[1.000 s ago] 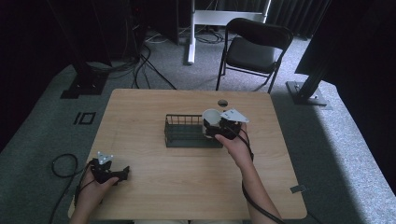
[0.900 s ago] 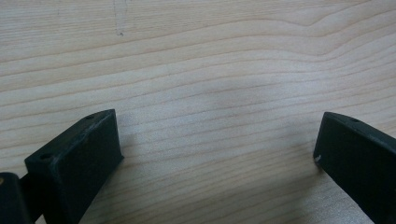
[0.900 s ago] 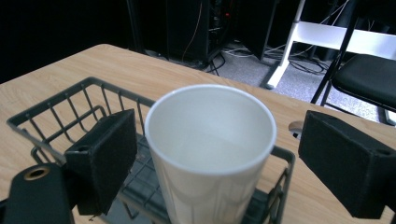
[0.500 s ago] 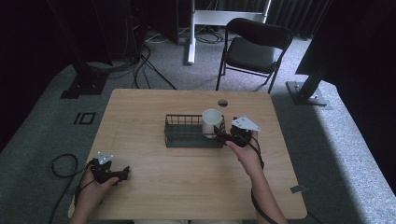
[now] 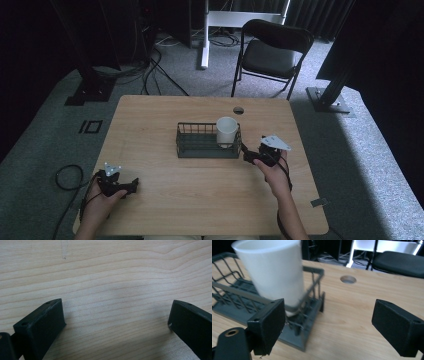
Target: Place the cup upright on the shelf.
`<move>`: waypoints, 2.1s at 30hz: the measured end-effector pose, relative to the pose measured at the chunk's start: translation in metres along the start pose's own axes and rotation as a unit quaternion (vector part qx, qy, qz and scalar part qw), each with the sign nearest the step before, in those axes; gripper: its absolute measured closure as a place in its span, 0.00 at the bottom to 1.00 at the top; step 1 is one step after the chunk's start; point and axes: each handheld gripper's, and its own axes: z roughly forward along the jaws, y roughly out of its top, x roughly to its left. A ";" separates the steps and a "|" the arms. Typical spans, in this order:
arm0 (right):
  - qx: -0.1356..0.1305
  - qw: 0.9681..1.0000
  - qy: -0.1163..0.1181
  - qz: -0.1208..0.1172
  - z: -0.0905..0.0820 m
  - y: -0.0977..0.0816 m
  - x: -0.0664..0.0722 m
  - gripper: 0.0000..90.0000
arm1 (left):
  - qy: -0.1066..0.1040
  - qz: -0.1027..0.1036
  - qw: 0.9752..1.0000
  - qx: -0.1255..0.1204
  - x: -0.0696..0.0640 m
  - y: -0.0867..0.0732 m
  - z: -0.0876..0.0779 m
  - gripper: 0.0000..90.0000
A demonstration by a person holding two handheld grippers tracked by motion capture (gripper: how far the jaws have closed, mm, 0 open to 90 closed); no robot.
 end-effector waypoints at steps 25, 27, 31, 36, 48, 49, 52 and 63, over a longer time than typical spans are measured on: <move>0.071 0.996 -0.051 0.015 -0.007 -0.051 -0.032 0.13 | 0.000 0.001 1.000 0.000 0.000 0.000 0.000 0.01; 0.074 0.996 -0.054 0.015 -0.007 -0.054 -0.034 0.13 | 0.000 0.001 1.000 0.000 0.000 0.000 0.000 0.01; 0.082 0.995 -0.058 0.022 -0.008 -0.060 -0.037 0.13 | 0.000 0.001 1.000 0.000 0.000 0.000 0.000 0.01; 0.092 0.993 -0.067 0.029 -0.010 -0.064 -0.041 0.13 | 0.000 0.001 1.000 0.000 0.000 0.000 0.000 0.01; 0.116 0.989 -0.082 0.040 -0.018 -0.074 -0.053 0.13 | 0.000 0.001 1.000 0.000 0.000 0.000 0.000 0.01; 0.124 0.988 -0.083 0.042 -0.019 -0.074 -0.055 0.13 | 0.000 0.001 1.000 0.000 0.000 0.000 0.000 0.01; 0.133 0.986 -0.092 0.044 -0.020 -0.075 -0.057 0.13 | 0.000 0.000 1.000 0.000 0.000 0.000 0.000 0.01; 0.146 0.982 -0.106 0.061 -0.030 -0.080 -0.067 0.13 | 0.000 0.000 1.000 0.000 0.000 0.000 0.000 0.01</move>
